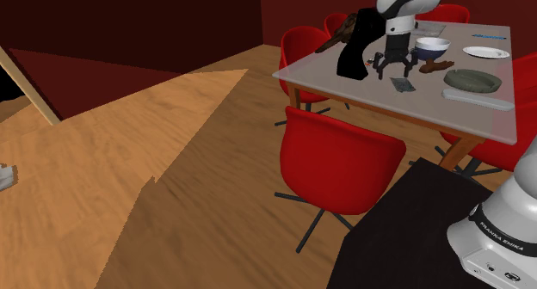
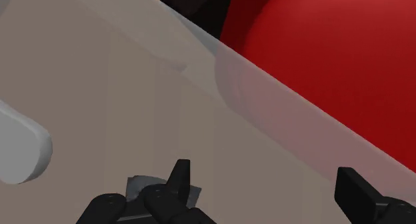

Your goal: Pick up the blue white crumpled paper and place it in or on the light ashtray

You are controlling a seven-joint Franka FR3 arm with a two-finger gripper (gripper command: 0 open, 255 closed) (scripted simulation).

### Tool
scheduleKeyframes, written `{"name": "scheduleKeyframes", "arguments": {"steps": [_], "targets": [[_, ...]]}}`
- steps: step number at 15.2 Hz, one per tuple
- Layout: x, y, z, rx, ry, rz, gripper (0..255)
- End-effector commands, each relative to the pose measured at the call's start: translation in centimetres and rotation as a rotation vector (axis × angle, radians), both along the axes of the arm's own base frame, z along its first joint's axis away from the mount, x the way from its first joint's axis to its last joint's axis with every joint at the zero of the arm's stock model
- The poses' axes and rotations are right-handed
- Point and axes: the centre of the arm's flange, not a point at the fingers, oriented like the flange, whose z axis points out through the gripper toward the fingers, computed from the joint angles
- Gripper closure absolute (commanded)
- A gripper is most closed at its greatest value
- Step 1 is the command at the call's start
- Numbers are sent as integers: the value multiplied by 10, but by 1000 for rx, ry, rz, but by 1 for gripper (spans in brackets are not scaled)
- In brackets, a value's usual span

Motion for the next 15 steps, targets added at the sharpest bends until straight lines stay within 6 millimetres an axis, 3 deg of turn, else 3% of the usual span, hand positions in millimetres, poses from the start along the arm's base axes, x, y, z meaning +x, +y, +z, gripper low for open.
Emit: {"name": "scheduleKeyframes", "arguments": {"steps": [1,9,15], "targets": [[5,-24,-6,-15,12,-45,0],[11,-123,-32,-68,57,-218,0],[3,-121,-63,-68,57,-218,0]]}}
